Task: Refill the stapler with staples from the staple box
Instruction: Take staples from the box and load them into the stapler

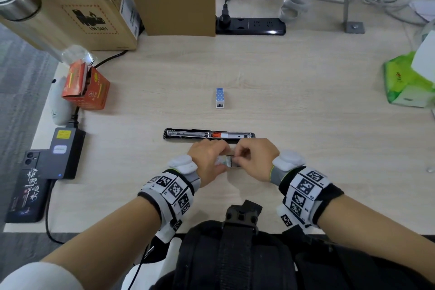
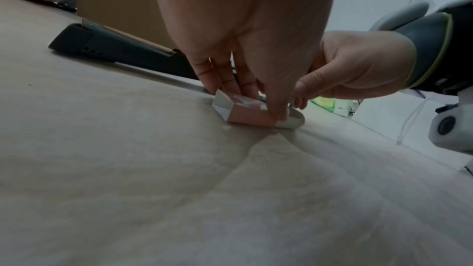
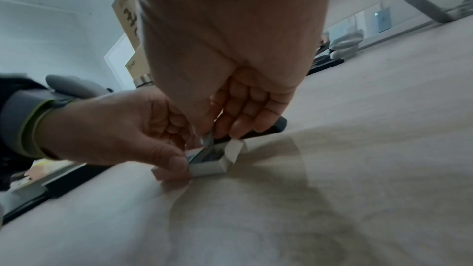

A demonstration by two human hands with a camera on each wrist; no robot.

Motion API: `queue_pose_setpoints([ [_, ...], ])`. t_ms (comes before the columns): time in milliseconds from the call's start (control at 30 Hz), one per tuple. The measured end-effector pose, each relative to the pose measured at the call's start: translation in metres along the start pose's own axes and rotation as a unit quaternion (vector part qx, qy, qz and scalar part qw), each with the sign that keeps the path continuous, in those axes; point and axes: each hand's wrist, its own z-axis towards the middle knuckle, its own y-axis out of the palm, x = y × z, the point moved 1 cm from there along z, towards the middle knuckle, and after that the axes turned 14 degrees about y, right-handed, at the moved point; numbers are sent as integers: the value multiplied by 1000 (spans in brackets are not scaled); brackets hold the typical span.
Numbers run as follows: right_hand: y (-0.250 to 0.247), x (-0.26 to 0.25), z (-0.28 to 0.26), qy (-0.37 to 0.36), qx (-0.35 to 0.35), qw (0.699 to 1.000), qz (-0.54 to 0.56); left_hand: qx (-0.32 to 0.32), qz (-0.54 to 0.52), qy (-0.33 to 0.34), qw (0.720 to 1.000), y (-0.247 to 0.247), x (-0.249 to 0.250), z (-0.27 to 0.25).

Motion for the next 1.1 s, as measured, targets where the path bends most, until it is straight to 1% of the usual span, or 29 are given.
queue_pose_setpoints([
  [33, -4, 1, 0, 5, 20, 999, 32, 8, -19, -8, 1000, -2, 2, 1],
  [67, -8, 1, 2, 13, 42, 997, 67, 28, -52, -20, 998, -6, 5, 4],
  [133, -14, 0, 5, 34, 77, 987, 134, 82, -156, -58, 983, -14, 12, 12],
  [167, -16, -3, 6, 42, 84, 982, 167, 99, -219, -83, 967, -18, 14, 18],
  [267, -17, -9, 10, 61, 80, 962, 253, 115, -373, -146, 909, -27, 20, 31],
  [300, -17, -10, 11, 60, 77, 959, 267, 122, -411, -156, 890, -29, 21, 32],
  [333, -17, -10, 12, 54, 72, 958, 272, 127, -435, -161, 877, -32, 21, 32],
  [367, -17, -10, 11, 45, 63, 960, 270, 128, -443, -162, 872, -34, 21, 32],
  [400, -17, -9, 12, 38, 52, 962, 264, 124, -440, -161, 875, -35, 20, 31],
  [467, -16, -10, 12, 38, 40, 966, 252, 106, -417, -156, 889, -37, 17, 32],
  [533, -16, -11, 16, 35, 60, 973, 222, 95, -368, -155, 912, -38, 13, 34],
  [633, -20, -10, 23, 8, 121, 986, 111, 129, -187, -139, 964, -42, 3, 35],
  [700, -20, -8, 27, -1, 128, 990, 62, 136, -71, -111, 982, -43, -5, 33],
  [767, -16, -7, 30, 3, 124, 992, 29, 99, 4, -89, 991, -39, -14, 31],
  [867, -10, -6, 33, 10, 119, 993, -9, 56, 47, -76, 994, -31, -20, 32],
  [1000, -7, -4, 31, 6, 127, 992, -4, 42, 61, -72, 995, -24, -22, 38],
  [1100, -7, -4, 30, 1, 128, 992, -5, 46, 50, -81, 994, -22, -24, 39],
])
